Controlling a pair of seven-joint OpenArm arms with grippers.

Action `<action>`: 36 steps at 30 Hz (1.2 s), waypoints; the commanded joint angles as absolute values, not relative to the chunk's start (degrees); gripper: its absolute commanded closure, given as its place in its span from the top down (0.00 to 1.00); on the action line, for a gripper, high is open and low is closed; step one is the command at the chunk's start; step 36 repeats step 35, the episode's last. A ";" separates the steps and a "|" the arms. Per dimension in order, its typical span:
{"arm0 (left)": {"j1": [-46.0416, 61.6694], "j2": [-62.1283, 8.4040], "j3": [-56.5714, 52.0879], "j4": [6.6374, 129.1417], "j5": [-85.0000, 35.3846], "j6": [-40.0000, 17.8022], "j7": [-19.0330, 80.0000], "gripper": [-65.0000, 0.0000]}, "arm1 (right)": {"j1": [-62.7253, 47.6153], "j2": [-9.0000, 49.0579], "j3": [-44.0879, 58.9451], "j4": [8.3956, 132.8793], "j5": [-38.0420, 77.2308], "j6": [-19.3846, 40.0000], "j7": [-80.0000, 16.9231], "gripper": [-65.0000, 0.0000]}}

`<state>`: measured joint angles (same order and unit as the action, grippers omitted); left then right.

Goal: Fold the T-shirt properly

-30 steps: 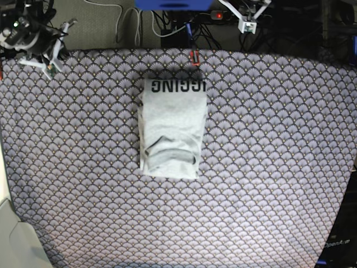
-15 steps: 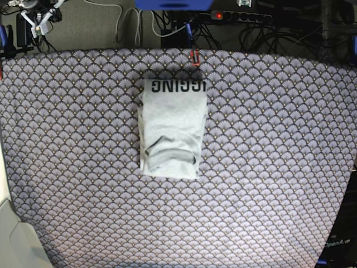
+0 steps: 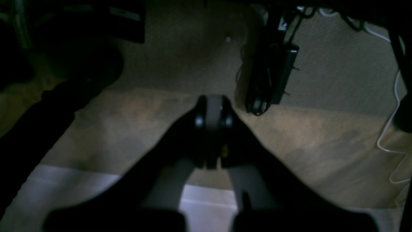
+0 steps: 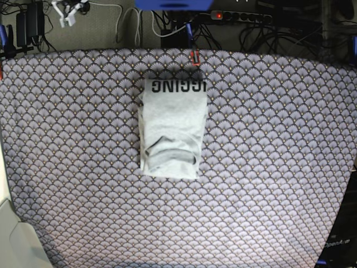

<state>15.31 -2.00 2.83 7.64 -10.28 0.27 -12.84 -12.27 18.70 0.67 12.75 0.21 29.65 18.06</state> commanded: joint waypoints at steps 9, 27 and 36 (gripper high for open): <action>9.36 -1.89 3.30 7.60 -9.80 8.40 -9.45 0.00 | -8.22 11.03 -5.76 10.51 0.40 -2.42 16.92 0.00; 5.41 -5.32 3.38 3.47 -9.71 8.48 -9.36 0.00 | -7.87 1.98 -5.58 8.75 0.75 -16.48 17.36 0.00; 5.32 -4.62 3.38 3.56 -9.71 8.31 -9.71 0.00 | -9.10 4.18 -5.67 8.92 0.66 -16.40 17.45 0.00</action>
